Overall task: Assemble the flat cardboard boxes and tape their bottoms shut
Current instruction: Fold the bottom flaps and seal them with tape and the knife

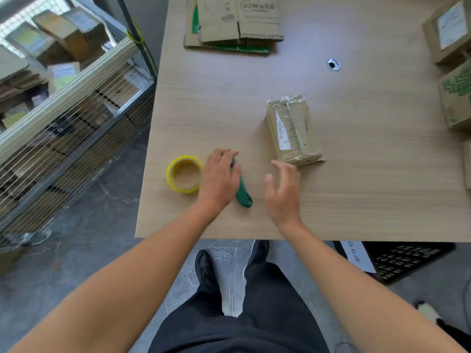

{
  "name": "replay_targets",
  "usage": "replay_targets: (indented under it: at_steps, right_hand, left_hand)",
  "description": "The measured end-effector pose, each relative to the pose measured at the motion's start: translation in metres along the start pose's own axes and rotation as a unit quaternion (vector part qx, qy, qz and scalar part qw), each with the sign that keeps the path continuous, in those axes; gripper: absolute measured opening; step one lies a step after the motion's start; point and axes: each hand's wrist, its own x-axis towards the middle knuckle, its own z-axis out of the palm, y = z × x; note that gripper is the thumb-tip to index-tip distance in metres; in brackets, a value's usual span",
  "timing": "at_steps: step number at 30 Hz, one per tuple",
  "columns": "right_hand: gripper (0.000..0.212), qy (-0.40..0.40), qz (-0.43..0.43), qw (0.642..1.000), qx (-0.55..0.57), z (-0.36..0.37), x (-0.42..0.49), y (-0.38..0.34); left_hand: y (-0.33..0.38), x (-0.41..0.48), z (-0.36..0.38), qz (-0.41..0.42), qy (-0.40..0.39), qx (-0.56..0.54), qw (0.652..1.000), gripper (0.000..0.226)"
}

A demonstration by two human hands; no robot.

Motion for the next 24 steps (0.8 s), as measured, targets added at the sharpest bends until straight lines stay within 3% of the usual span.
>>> replay_targets:
  at_steps: [3, 8, 14, 19, 24]
  right_hand:
    - [0.038, 0.074, 0.041, 0.993, 0.088, -0.043, 0.035, 0.028]
    - [0.052, -0.029, 0.076, 0.983, 0.163, -0.068, 0.101, 0.075]
    - [0.067, -0.140, 0.103, 0.967, 0.189, -0.053, 0.145, 0.108]
    - [0.058, -0.103, 0.111, 0.959, 0.240, -0.042, 0.149, 0.129]
    - [0.053, -0.086, 0.142, 0.941, 0.294, -0.038, 0.154, 0.126]
  left_hand:
    - [0.049, 0.020, 0.043, -0.064, -0.014, -0.148, 0.987, 0.041]
    - [0.090, 0.057, 0.106, -0.181, 0.004, -0.254, 0.950, 0.064]
    - [0.102, 0.082, 0.162, -0.221, 0.074, -0.376, 0.897, 0.071]
    - [0.099, 0.089, 0.178, -0.229, 0.148, -0.455, 0.848, 0.069]
    - [0.105, 0.092, 0.174, -0.227, 0.133, -0.462, 0.847, 0.077]
